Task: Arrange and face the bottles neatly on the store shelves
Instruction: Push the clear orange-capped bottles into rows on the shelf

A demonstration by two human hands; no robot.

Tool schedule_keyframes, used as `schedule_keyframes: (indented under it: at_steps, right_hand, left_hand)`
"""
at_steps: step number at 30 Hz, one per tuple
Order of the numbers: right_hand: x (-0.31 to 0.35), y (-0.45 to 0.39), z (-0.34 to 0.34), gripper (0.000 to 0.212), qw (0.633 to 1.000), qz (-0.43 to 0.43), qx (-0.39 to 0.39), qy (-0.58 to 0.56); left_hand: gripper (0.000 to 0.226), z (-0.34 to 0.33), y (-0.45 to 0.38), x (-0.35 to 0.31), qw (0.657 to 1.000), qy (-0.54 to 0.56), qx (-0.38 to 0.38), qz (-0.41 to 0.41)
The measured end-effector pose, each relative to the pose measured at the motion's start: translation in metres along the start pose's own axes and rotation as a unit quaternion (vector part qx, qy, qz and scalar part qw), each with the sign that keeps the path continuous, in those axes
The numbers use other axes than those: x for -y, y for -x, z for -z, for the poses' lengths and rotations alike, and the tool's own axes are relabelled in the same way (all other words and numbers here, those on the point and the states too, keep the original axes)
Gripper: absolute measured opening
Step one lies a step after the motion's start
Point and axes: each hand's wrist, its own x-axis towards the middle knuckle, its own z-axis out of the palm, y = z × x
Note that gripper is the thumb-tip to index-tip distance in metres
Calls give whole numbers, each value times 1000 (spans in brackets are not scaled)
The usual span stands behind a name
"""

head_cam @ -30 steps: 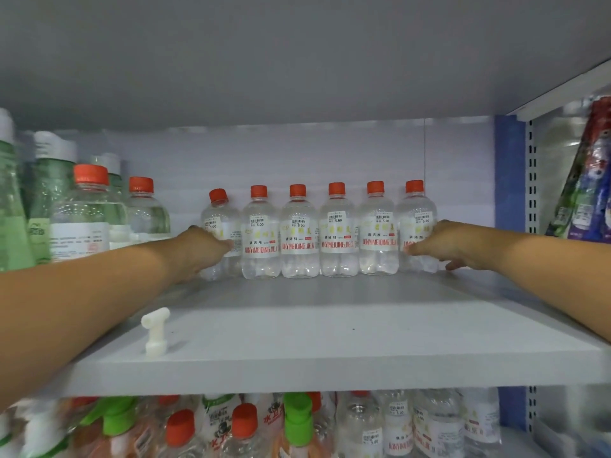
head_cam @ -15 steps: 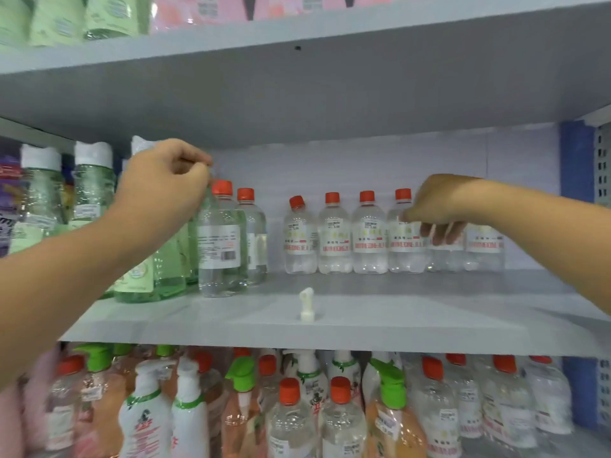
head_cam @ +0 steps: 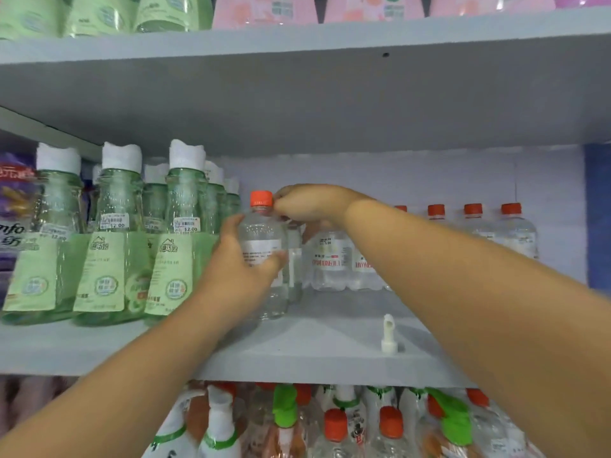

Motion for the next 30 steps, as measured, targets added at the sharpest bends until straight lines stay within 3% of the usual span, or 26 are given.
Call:
schedule_keyframes:
  at_steps: [4,11,16,20,25,30]
  right_hand:
    - [-9,-3,-19,51,997,-35,-45,-46]
    - [-47,75,57,35,986,-79,-124,-83]
    - [-96,131,125,38,970,-141,-184,-72]
    - [-117,146,121,30,971,-133,-192,-58]
    - [-113,137,88,53,974,-98,-200,44]
    - [-110,140,85,68,970,-120,-86,193]
  left_hand:
    - [81,3,6,-1,1000,-12,-7,-12]
    - [84,4,9,-16,999,-35,18,-7]
    - [69,-12,-4,-47,980,-120,161,-18]
    - [64,-39,-15,-57,969,-61,240,-6]
    - [70,-64,-30,-58,967,-94,237,-5]
    - [78,-62,-44,-55,961,-124,249,14]
